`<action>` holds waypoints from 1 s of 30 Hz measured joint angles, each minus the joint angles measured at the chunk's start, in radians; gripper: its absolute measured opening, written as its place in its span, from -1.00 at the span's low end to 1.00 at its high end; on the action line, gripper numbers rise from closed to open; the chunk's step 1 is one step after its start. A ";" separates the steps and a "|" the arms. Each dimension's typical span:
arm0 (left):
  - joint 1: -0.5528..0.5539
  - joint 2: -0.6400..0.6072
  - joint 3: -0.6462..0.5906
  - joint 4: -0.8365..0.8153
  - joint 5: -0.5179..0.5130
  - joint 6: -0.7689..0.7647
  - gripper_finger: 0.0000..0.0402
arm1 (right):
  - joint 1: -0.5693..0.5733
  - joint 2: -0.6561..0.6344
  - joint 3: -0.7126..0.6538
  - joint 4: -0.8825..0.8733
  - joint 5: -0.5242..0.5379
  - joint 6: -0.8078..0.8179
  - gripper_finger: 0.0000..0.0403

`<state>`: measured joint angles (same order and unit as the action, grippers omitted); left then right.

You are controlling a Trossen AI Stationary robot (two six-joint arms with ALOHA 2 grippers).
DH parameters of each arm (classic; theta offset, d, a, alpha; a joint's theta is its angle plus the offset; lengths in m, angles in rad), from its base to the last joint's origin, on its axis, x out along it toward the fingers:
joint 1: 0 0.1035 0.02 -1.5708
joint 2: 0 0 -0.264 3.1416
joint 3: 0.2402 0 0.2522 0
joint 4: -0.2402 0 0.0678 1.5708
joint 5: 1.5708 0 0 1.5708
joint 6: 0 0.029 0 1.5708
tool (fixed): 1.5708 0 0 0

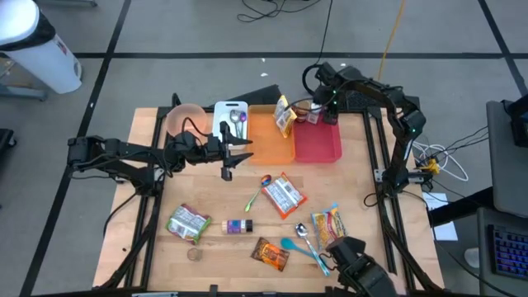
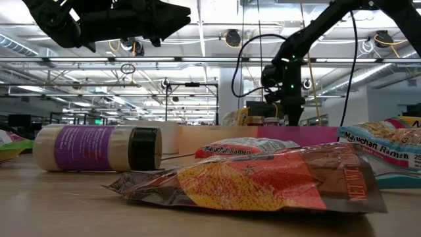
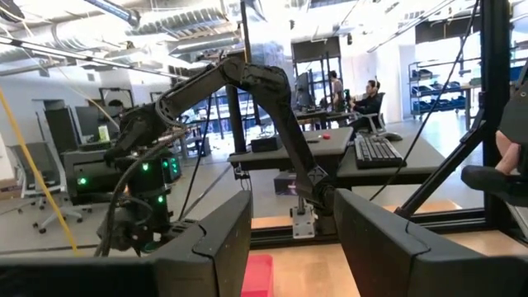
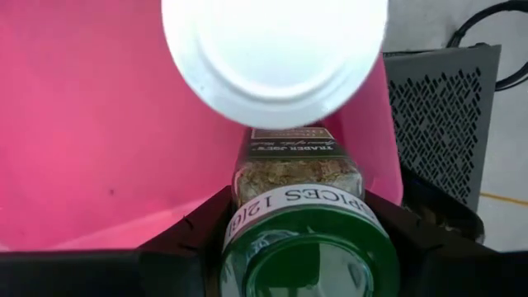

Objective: Pick & Place Food Item
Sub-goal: Put the green seasoning bottle into the red bin

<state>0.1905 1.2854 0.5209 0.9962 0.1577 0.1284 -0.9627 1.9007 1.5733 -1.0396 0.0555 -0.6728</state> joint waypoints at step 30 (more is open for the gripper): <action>0.000 0.000 0.000 0.000 0.003 0.000 -0.10 | 0.000 0.024 -0.020 0.094 -0.005 -0.046 -0.07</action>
<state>0.1905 1.2858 0.5209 0.9958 0.1609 0.1280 -0.9623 1.9251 1.5536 -0.9459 0.0502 -0.7187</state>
